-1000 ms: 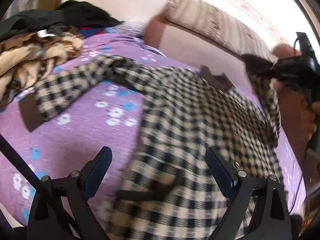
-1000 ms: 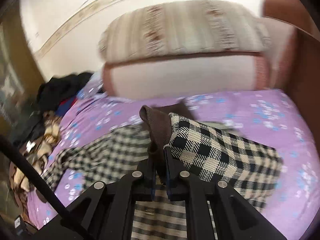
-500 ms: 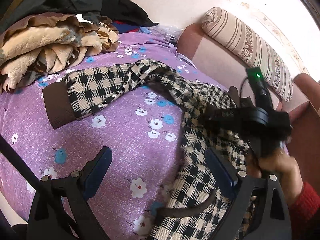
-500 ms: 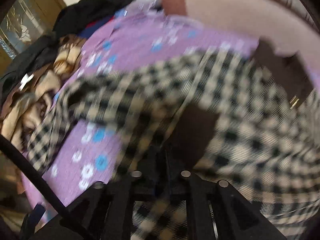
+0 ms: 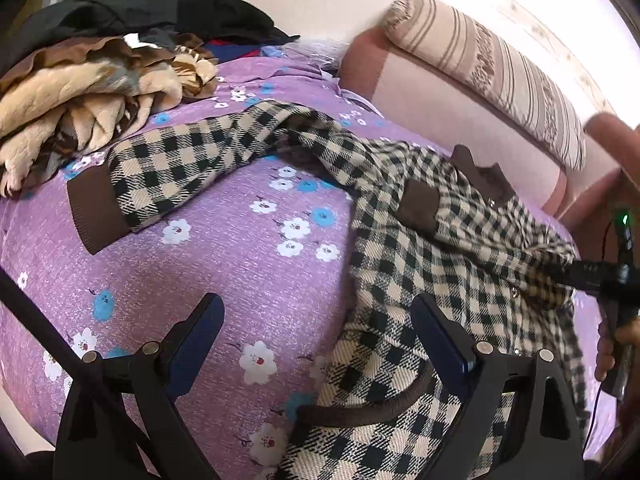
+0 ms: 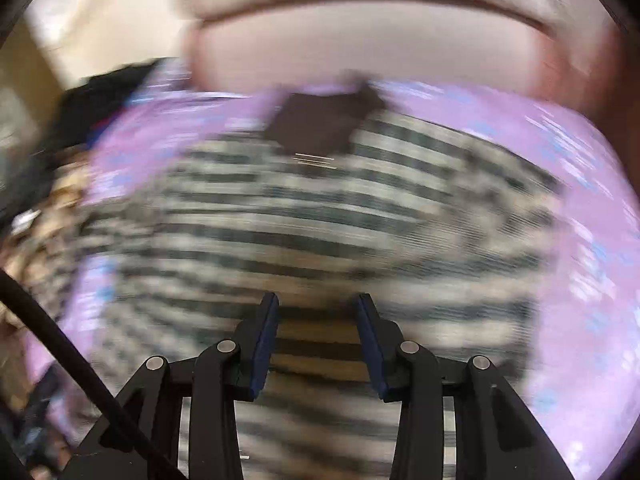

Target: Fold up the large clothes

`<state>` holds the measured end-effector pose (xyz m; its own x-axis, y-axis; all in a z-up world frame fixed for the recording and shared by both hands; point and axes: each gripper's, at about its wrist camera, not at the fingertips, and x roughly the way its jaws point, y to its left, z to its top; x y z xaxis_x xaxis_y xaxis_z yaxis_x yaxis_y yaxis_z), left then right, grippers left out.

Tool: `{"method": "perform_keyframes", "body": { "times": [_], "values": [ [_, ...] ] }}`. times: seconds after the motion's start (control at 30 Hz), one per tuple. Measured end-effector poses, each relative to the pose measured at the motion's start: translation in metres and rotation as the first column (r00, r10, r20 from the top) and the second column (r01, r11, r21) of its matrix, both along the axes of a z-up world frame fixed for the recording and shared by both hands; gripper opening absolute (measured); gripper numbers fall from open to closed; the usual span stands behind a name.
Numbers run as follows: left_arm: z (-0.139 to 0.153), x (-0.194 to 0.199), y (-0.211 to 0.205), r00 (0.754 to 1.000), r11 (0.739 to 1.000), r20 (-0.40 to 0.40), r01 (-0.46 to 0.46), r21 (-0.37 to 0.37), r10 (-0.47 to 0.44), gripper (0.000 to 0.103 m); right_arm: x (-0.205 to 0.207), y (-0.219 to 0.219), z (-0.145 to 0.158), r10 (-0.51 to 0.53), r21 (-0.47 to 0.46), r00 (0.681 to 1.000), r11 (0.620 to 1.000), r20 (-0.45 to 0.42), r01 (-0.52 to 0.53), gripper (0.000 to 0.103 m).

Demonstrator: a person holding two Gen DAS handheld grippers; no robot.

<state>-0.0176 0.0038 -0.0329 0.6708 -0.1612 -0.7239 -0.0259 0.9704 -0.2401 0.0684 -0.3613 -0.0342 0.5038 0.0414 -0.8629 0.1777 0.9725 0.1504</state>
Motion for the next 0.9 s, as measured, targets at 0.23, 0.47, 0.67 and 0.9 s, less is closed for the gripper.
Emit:
{"method": "perform_keyframes", "body": {
  "times": [0.23,0.47,0.67,0.9],
  "values": [
    [-0.007,0.006,0.003,0.999,1.000,-0.029,-0.021,-0.005,0.021,0.094,-0.031,-0.082,-0.014,-0.222,-0.072,0.975,0.973,-0.020,0.221,0.043],
    [-0.007,0.006,-0.001,1.000,1.000,-0.030,-0.007,0.008,0.008,0.094,-0.005,0.009,0.027,0.055,-0.025,0.993,0.998,0.107,-0.053,0.043],
    [0.006,0.003,0.014,0.999,0.999,0.007,-0.053,-0.012,0.053,0.094,0.060,0.105,-0.007,0.249,-0.052,0.968,0.968,0.026,-0.247,0.041],
    [0.013,0.004,0.062,0.983,0.981,0.001,-0.183,-0.066,0.183,0.094,0.109,0.159,-0.034,0.248,-0.173,0.968,0.952,-0.047,-0.252,0.052]
  ]
}}
